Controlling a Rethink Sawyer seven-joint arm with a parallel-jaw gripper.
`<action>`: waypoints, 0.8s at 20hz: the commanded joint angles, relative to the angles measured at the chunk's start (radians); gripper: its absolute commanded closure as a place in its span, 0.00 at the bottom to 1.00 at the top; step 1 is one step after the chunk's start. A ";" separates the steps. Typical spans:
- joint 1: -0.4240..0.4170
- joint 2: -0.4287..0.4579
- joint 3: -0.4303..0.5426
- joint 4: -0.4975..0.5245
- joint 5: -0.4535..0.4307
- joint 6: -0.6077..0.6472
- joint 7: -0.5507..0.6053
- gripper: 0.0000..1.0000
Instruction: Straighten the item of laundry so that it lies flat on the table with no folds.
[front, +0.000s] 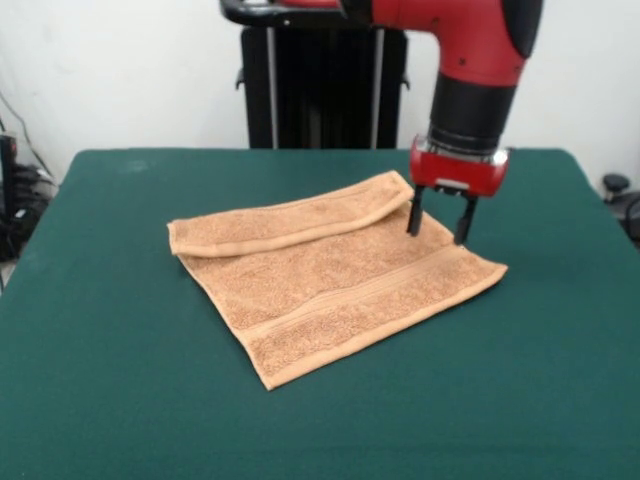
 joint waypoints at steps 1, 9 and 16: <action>-0.028 0.112 0.046 -0.005 -0.007 -0.108 0.161 0.00; -0.042 0.108 0.050 0.033 -0.024 -0.137 0.154 0.00; -0.025 0.068 0.048 0.080 -0.025 -0.124 0.160 0.00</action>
